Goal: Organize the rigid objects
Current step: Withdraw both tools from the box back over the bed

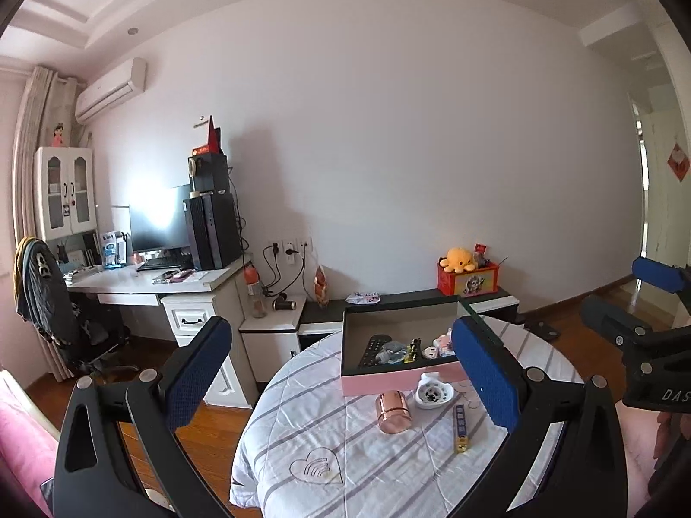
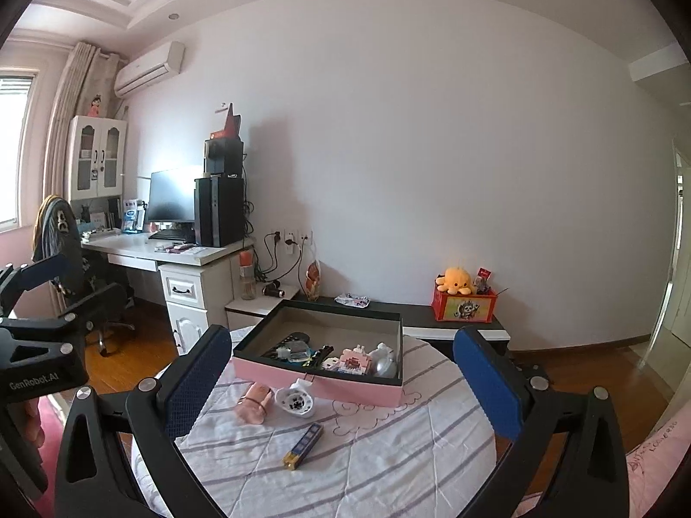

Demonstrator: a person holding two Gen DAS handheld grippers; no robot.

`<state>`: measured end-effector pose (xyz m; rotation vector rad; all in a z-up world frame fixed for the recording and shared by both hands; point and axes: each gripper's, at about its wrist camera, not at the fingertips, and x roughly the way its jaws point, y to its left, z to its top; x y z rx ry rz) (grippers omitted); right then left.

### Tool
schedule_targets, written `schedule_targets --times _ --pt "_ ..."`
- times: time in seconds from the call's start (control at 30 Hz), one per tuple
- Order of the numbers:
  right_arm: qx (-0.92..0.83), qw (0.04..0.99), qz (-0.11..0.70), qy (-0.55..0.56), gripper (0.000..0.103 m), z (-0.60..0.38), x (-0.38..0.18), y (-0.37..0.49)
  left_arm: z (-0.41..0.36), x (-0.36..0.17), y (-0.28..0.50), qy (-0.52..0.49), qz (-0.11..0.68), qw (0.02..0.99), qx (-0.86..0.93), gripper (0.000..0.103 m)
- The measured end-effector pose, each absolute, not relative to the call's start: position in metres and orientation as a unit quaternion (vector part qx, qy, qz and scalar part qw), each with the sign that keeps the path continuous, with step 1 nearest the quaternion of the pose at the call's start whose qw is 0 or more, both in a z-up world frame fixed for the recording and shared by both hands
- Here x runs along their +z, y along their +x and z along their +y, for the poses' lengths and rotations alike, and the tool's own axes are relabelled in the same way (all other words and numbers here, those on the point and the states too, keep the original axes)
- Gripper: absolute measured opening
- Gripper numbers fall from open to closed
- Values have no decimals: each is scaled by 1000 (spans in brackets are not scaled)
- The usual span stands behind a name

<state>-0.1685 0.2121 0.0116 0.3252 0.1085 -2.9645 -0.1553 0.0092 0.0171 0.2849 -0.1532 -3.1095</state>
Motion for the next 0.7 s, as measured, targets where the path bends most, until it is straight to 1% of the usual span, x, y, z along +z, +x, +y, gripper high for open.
schedule_targets --times 0.33,0.7 --pt "-993 73 40 85 103 206 23 -131 11 24 -122 74 -59 0 -996 103" --pt "-992 73 45 90 103 200 19 -134 3 15 -128 91 -59 3 -994 103"
